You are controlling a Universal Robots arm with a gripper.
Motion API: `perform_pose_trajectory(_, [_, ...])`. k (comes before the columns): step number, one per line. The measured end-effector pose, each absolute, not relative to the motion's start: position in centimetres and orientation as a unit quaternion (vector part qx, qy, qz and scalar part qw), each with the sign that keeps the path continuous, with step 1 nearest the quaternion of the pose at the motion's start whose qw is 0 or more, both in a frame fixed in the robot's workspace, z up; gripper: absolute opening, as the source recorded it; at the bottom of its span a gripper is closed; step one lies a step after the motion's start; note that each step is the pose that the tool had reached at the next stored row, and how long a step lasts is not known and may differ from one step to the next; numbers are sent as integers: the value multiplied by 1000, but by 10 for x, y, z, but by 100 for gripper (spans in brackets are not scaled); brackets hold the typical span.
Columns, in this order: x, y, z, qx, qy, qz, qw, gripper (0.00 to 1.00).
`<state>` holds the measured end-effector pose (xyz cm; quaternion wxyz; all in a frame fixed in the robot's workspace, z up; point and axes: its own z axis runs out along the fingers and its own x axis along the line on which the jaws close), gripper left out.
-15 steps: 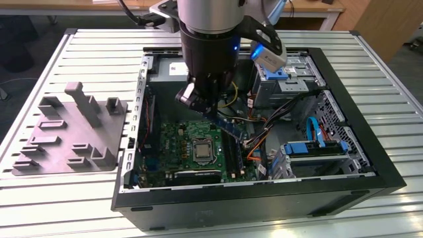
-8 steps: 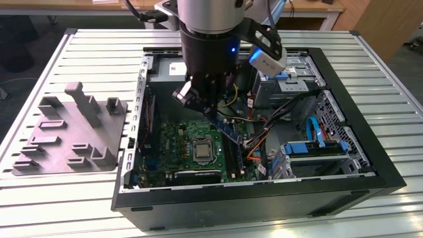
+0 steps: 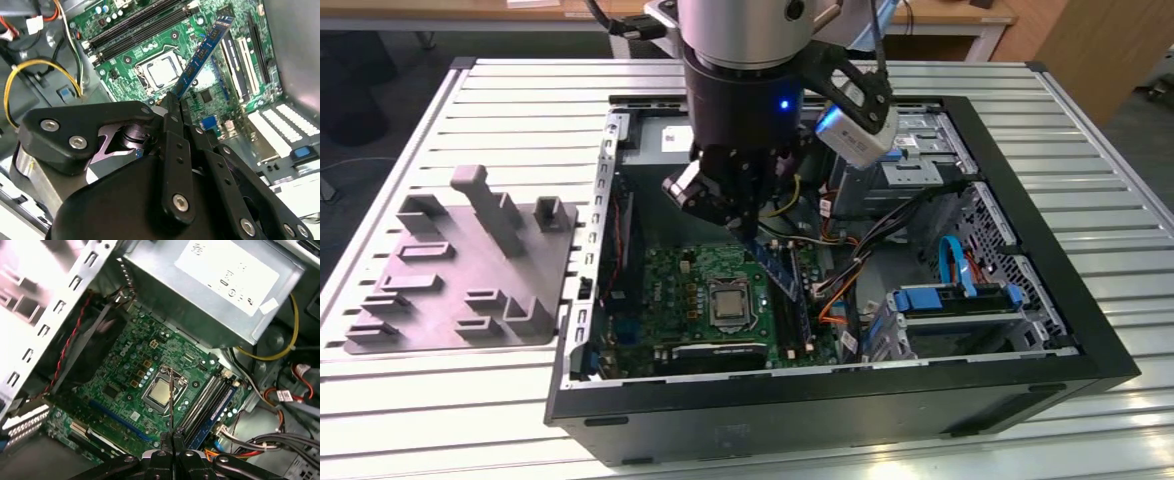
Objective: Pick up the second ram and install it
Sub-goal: 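Insert the second ram into the second slot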
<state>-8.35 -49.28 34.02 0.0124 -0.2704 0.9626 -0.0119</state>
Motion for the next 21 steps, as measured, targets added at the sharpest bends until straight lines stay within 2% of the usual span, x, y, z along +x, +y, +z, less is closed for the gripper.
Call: perform_pose_trajectory(21, [-84,-493,338,-90,996,-14,10,13])
